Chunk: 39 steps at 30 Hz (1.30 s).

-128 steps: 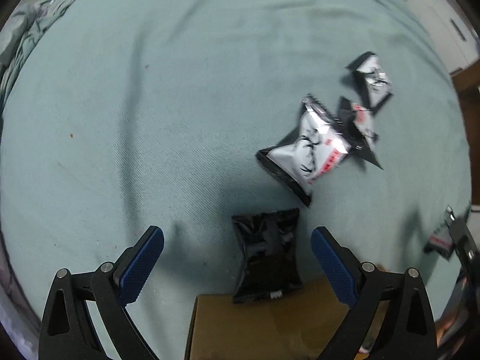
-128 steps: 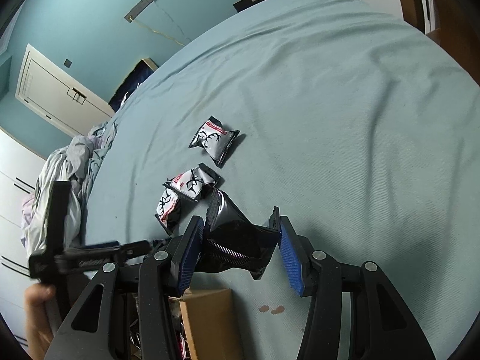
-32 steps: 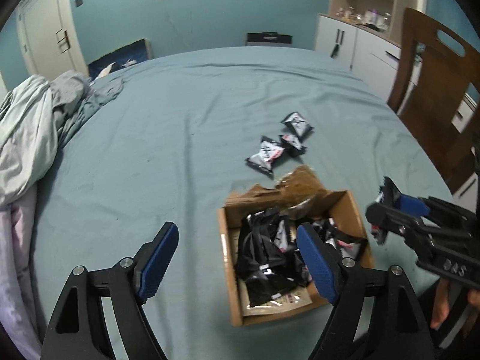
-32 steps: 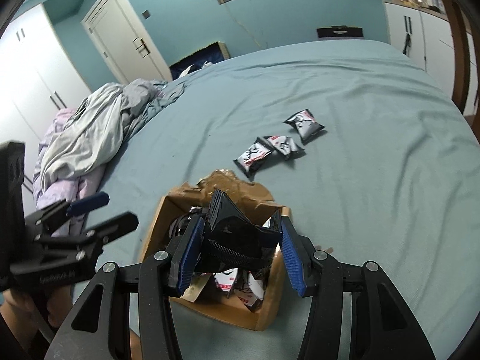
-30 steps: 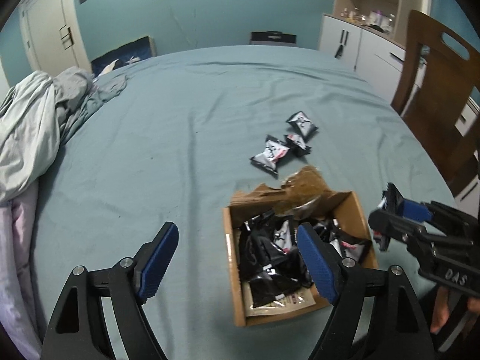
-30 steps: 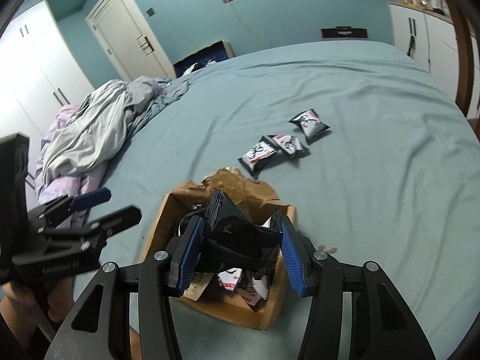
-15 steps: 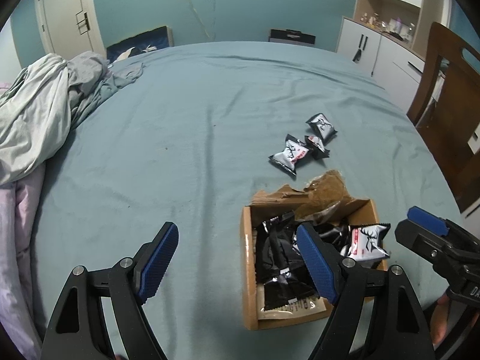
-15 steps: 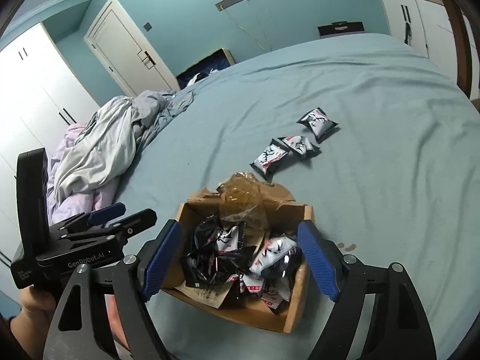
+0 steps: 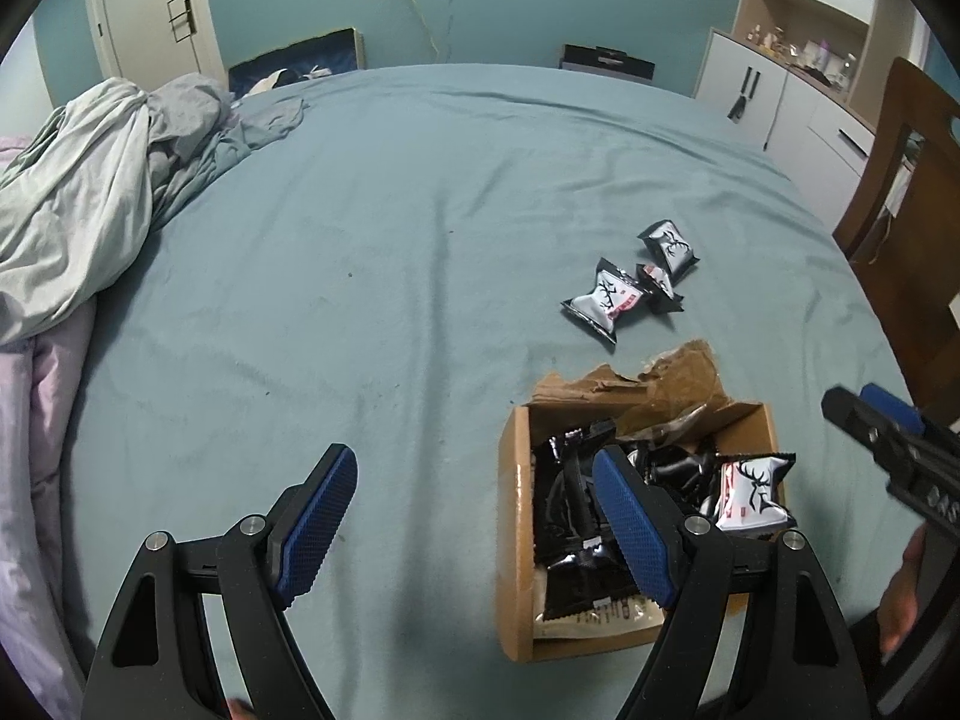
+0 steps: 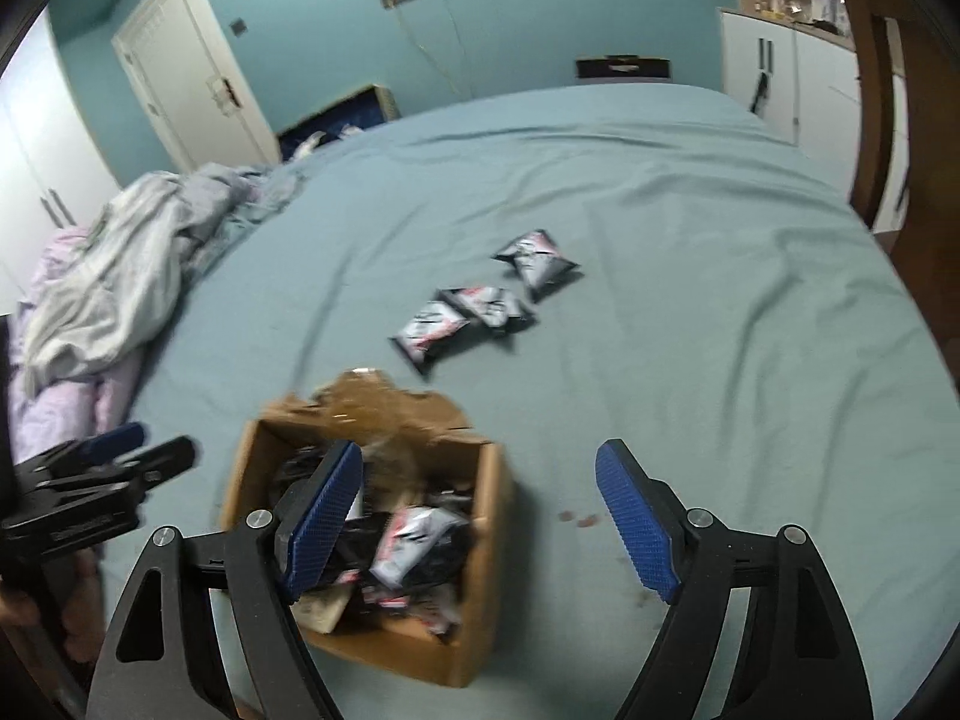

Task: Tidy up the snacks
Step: 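Reach the right tool to the pile and grasp a white-and-black packet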

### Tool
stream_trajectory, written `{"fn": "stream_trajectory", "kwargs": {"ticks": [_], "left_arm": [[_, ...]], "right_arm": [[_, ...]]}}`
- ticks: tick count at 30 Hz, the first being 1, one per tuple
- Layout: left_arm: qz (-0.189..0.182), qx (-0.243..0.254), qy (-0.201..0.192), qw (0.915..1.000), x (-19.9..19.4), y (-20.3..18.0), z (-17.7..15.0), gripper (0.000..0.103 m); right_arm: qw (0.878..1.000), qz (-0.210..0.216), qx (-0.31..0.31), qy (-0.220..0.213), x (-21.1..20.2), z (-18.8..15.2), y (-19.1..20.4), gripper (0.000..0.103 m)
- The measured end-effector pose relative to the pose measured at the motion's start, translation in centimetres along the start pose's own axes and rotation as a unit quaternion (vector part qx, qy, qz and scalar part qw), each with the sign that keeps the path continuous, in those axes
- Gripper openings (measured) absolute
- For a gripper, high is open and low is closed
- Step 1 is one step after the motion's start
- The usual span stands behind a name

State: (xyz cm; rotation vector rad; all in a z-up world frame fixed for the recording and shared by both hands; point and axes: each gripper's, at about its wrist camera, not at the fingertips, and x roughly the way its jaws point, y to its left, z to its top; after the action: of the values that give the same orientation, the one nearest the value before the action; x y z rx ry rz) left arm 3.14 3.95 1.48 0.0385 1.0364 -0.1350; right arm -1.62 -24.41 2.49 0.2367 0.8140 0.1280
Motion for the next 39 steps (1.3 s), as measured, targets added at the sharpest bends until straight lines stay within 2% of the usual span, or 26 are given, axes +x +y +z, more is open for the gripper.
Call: {"fn": "stream_trajectory", "kwargs": {"ticks": [8,14,31,39], "left_arm": [[-0.002,0.026,0.009,0.9996,0.5,-1.1,0.4,0.083],[0.002,0.031,0.009,0.9995,0.8,-1.4,0.9,0.083],[-0.018,0.003,0.045,0.9988,3.2,-0.2,1.8,0.083],[-0.022,-0.009,0.050,0.9985,3.9,0.4,2.1,0.083]], "right_arm": [[0.999,-0.001,0.026,0.020,3.4,2.6,-1.2,0.080],[0.997,0.012,0.071,0.042,6.9,4.6,-3.4,0.080],[0.995,0.032,0.047,0.082,14.7,8.2,-2.7,0.080],[0.993,0.052,0.039,0.096,19.0,10.1,-1.9,0.080]]}}
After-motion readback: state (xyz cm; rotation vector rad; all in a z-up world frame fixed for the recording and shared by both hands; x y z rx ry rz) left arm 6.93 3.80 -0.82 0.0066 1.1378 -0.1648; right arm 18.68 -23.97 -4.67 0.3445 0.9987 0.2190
